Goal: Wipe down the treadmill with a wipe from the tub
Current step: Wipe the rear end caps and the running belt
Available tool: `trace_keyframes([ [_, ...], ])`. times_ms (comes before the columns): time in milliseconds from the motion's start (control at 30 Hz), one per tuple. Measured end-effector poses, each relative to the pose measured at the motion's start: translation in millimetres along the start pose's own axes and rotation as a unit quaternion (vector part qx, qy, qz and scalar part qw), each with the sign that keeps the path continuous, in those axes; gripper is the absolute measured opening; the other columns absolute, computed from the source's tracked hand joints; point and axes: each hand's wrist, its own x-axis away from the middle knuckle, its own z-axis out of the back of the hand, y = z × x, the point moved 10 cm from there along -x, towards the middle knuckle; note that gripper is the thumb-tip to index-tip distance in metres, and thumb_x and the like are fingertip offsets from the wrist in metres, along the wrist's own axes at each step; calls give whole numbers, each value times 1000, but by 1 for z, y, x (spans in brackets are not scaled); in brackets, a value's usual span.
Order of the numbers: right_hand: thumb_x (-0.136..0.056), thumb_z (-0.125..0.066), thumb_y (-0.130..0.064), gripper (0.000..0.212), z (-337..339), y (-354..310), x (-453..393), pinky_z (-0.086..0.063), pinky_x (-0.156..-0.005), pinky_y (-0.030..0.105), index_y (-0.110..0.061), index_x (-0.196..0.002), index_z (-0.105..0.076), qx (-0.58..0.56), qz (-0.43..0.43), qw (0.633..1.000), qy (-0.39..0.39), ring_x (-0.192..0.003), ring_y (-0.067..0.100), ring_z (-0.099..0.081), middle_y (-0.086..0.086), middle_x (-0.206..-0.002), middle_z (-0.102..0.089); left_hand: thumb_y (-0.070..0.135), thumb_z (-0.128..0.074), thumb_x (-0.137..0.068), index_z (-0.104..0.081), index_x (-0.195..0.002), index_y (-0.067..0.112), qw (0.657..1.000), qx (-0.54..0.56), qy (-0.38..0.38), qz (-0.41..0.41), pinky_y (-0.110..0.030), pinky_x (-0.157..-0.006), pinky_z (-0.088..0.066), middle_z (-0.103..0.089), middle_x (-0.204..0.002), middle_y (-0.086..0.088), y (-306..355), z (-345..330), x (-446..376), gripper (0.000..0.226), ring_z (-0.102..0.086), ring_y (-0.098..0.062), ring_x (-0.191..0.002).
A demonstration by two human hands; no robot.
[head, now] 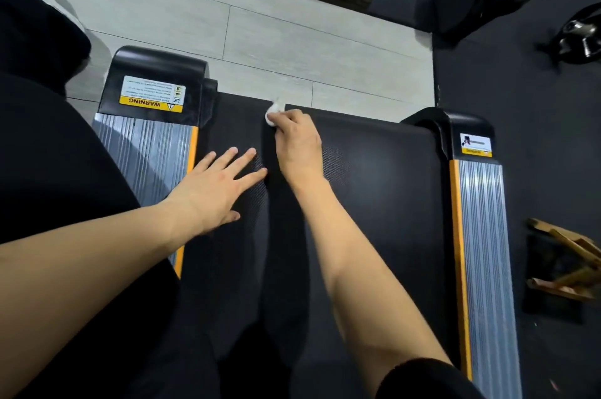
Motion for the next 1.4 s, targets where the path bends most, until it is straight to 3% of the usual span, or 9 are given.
trace_keyframes([
  [100,-72,-61,6,37,35,69,4,-48,-68,38,-13,-99,-76,59,-10,996,61,-76,36,-61,13,-89,-69,54,-55,-99,19,-159,34,1000,-18,-5,-1,-47,-128,-8,25,-167,-5,0,-1,0,97,10,-30,-157],
  [300,-92,-41,-14,34,143,269,86,-44,-69,46,-14,-98,-74,187,-309,922,137,-81,43,-59,21,-88,-61,56,-55,-98,19,-158,35,1000,-24,-6,-4,-47,-128,-8,24,-168,-5,-1,-3,-2,98,9,-31,-157],
  [600,-89,-62,-4,22,32,-5,111,-47,-77,31,-15,-102,-76,-44,31,999,8,-79,21,-56,1,-91,-68,57,-57,-96,12,-160,35,1000,-20,10,-4,-46,-126,-12,17,-170,-4,0,-1,0,97,2,-31,-157],
  [700,-94,-48,-19,29,86,106,116,-35,-62,29,-21,-86,-76,75,-89,993,32,-63,9,-47,1,-68,-59,55,-55,-98,13,-160,34,1000,-22,7,7,-47,-125,-15,17,-170,-5,-1,-1,4,95,1,-32,-157],
  [833,-88,-36,-11,38,167,263,175,-48,-64,42,-16,-87,-73,144,-358,916,112,-76,39,-65,15,-83,-67,46,-55,-101,14,-160,32,999,-15,-1,38,-50,-125,-18,18,-169,-6,4,-5,8,92,3,-34,-157],
  [967,-98,-46,-6,30,118,164,159,-50,-68,40,-9,-85,-73,60,-346,930,114,-80,33,-67,18,-81,-68,34,-51,-105,15,-161,29,998,0,-2,62,-52,-125,-18,19,-169,-7,11,-8,12,86,5,-34,-157],
  [1033,-99,-45,-6,28,61,64,149,-52,-64,37,-4,-84,-69,-21,-242,968,55,-63,27,-42,15,-77,-68,34,-49,-106,13,-161,28,998,-10,4,63,-50,-125,-19,18,-169,-7,9,-10,16,83,3,-34,-157],
  [1167,-85,-53,-1,30,25,-45,170,-49,-73,36,-12,-106,-71,-40,-13,999,-11,-77,26,-54,6,-90,-66,33,-53,-104,9,-162,25,999,-21,-7,39,-45,-125,-21,15,-170,-8,8,-13,24,85,-1,-34,-157],
  [1400,-87,-40,-2,37,158,226,223,-43,-73,45,-16,-99,-73,166,-381,904,104,-82,41,-59,18,-88,-62,39,-58,-102,11,-162,20,999,-42,-21,21,-42,-124,-26,14,-169,-11,14,-13,30,93,-4,-36,-156],
])
